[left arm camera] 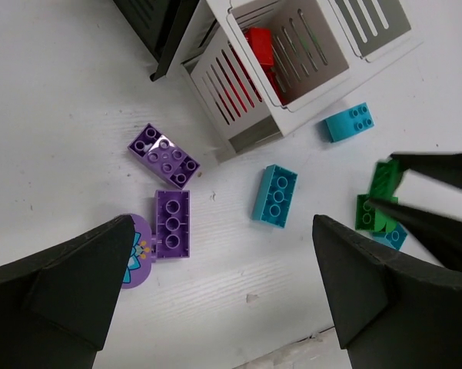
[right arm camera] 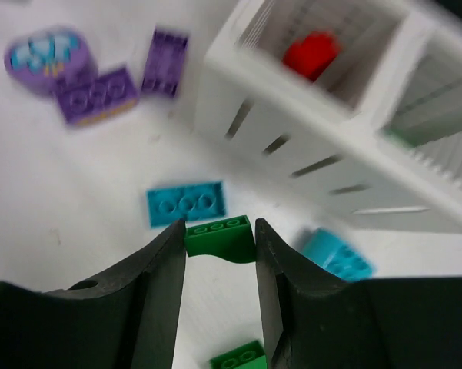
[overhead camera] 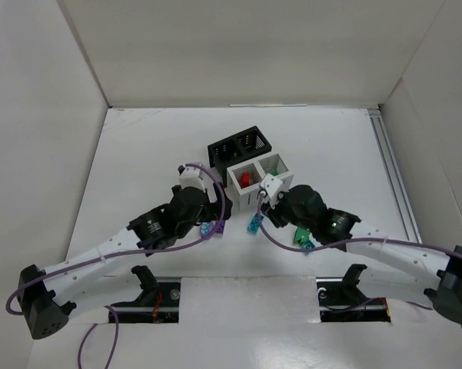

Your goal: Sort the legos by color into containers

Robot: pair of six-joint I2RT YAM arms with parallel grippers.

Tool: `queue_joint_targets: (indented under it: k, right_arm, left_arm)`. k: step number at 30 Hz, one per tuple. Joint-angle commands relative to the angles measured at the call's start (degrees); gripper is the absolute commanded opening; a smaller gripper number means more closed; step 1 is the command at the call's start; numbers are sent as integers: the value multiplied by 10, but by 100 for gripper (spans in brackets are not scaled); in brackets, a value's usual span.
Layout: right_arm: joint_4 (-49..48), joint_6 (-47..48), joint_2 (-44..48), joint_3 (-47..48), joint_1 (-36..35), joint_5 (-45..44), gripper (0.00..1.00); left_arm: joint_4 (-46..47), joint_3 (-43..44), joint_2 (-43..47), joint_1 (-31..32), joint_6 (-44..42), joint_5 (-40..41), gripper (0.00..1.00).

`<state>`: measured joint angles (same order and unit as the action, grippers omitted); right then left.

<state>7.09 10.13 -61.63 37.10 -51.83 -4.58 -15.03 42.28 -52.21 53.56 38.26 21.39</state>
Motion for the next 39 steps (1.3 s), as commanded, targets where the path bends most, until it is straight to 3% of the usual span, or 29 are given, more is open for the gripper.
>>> queue_joint_targets:
  k: [1,9,14,15,16,18,20,25,28,33,39]
  right_arm:
    - [27,50,28,68,-4,-67,35]
    - [27,96,-100,211,96,-84,35]
    - [27,96,-154,248,132,-61,38]
    - [27,96,-155,248,132,-49,41]
    - [27,96,-161,248,139,-43,58]
    - [27,96,-161,248,145,-38,73]
    - [33,96,-140,248,145,-38,81]
    - [63,77,-53,207,162,-58,84]
    - [104,60,26,161,195,-65,86]
    - [175,48,136,96,257,-70,88]
    - [225,43,222,72,284,-64,89]
  left_arm:
    - [21,-15,25,2,-15,-13,100]
    - [32,-26,33,2,-27,-38,100]
    - [27,-15,19,2,-33,-38,100]
    - [27,-15,13,2,-33,-38,100]
    - [27,-9,8,2,-38,-43,100]
    - [42,-9,3,2,-52,-62,100]
    - [56,-9,3,2,-73,-82,100]
    - [140,-9,-40,18,-122,-184,100]
    - [171,3,-81,54,-134,-201,100]
    - [184,74,-238,148,-151,-174,93]
    - [160,221,-411,175,-117,-166,91]
